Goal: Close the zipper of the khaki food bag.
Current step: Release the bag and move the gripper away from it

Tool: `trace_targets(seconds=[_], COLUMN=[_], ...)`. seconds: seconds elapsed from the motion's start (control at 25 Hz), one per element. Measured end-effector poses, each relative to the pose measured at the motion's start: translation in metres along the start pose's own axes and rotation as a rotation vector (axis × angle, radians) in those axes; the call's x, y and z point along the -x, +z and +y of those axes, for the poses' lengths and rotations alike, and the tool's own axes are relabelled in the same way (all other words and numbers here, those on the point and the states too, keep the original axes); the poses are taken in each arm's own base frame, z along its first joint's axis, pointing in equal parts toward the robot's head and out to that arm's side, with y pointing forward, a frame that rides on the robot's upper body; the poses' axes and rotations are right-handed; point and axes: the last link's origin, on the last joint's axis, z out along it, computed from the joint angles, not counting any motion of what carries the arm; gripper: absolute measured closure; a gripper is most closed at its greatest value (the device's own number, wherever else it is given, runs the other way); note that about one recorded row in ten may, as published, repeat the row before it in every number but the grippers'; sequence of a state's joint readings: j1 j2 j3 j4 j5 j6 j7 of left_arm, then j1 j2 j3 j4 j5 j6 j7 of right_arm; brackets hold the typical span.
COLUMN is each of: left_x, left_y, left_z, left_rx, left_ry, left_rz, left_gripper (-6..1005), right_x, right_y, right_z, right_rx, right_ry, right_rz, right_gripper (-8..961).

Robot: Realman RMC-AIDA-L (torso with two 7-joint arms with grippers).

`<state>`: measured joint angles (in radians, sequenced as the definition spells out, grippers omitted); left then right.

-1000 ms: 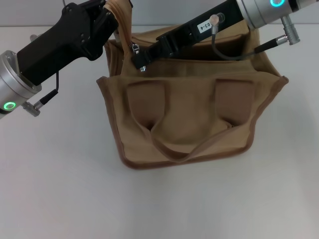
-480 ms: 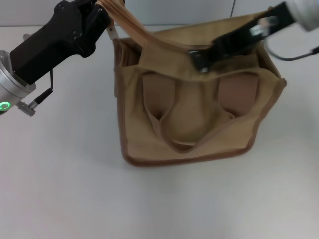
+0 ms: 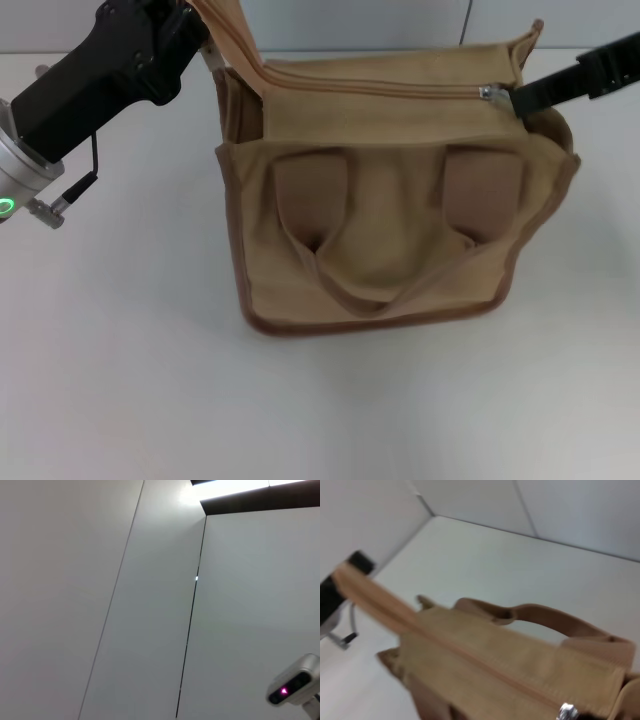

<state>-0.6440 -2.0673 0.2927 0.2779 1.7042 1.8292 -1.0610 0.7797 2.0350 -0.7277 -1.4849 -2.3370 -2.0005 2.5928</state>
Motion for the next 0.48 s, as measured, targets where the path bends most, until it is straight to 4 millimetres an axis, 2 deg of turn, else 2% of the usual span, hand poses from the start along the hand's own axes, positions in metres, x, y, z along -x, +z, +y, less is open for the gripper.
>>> trace_targets(seconds=[0.08,0.12,0.2,0.24,0.28,0.32,0.44,0.48], left_x=[0.001,0.001,0.001,0.0,0.0,0.0,-0.002,-0.002], left_y=[0.0,0.0,0.0,0.0,0.0,0.0,0.003,0.003], left_z=[-0.001,-0.003,-0.003,-0.004,-0.004,-0.005,-0.013,-0.013], left_rx=[-0.009,-0.018,-0.023,-0.029,-0.029,-0.035,-0.069,-0.069], left_ry=[0.0,0.0,0.001,0.0,0.0,0.001,-0.001,-0.001], left_rz=[-0.005,-0.006,-0.005,-0.003,-0.003,-0.001,-0.013,-0.013], left_gripper=[969,969,969,969,969,969,969,969], right_x=[-0.007,-0.014,-0.018,-0.028,-0.028,-0.043,-0.073,-0.073], right_y=[-0.003,-0.011,-0.017,-0.028,-0.028,-0.038,-0.045,-0.045], right_z=[0.0,-0.002,-0.003,-0.003,-0.003,-0.003,0.0,0.0], right_rx=[0.041,0.09,0.121,0.19,0.19,0.275,0.418,0.418], right_ry=[-0.032,-0.057,-0.071,-0.124,-0.124,-0.209,-0.325,-0.325], right_rz=[-0.046,-0.136,-0.191,-0.31,-0.31,-0.433,-0.581,-0.581], right_gripper=[917,901,863,845,826,807,750,732])
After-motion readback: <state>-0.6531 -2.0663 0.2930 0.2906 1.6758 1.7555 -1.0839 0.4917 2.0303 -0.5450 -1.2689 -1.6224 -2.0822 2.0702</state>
